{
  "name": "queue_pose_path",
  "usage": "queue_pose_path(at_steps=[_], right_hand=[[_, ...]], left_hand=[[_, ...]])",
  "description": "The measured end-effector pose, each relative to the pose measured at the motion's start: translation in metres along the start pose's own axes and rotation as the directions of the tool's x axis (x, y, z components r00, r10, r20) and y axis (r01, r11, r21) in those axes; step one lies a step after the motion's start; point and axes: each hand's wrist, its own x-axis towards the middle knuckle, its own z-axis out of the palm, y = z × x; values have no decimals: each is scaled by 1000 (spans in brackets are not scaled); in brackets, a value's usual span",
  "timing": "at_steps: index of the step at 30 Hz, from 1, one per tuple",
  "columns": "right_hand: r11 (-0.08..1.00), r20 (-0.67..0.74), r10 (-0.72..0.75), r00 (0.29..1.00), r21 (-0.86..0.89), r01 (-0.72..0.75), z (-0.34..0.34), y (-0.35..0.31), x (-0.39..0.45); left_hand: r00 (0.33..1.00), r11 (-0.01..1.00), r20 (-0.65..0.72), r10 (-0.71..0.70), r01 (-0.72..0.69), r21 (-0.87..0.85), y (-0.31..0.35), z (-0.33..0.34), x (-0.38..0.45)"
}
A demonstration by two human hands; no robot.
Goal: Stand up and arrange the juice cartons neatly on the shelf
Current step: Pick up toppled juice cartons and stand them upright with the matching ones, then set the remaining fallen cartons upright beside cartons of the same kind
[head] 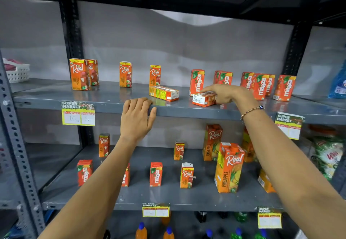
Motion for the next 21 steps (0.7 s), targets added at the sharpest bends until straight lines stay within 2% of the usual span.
queue_pose_path(at_steps=[4, 7, 9, 11, 13, 15, 16, 18, 21], right_hand=[[997, -21, 36, 999, 73, -35, 6, -4, -6], [979, -188, 110, 976, 188, -75, 23, -12, -17], [968, -420, 192, 887, 230, -101, 50, -21, -26], [954, -652, 282, 704, 269, -133, 80, -30, -34], [964, -783, 266, 562, 221, -148, 105, -31, -37], [980, -843, 198, 501, 155, -126, 122, -29, -37], [985, -860, 173, 480, 138, -107, 127, -27, -36], [989, -879, 148, 452, 124, -83, 132, -22, -32], [993, -897, 117, 426, 104, -55, 137, -15, -26]], left_hand=[[1000, 1000, 11, 7, -7, -15, 0, 1, -1], [1000, 1000, 11, 1, 0, -31, 0, 2, -2], [1000, 999, 15, -10, 10, -31, 0, 2, -2], [999, 999, 22, -38, 38, -38, 3, 0, -1], [996, 995, 30, -83, 85, -53, 7, -3, 1], [996, 994, 39, -81, 84, -71, 11, -9, 9], [998, 995, 46, -32, 36, -92, 13, -12, 17], [989, 979, 69, 130, -118, -164, 22, -17, 42], [931, 918, 120, 343, -306, -252, 42, -21, 90]])
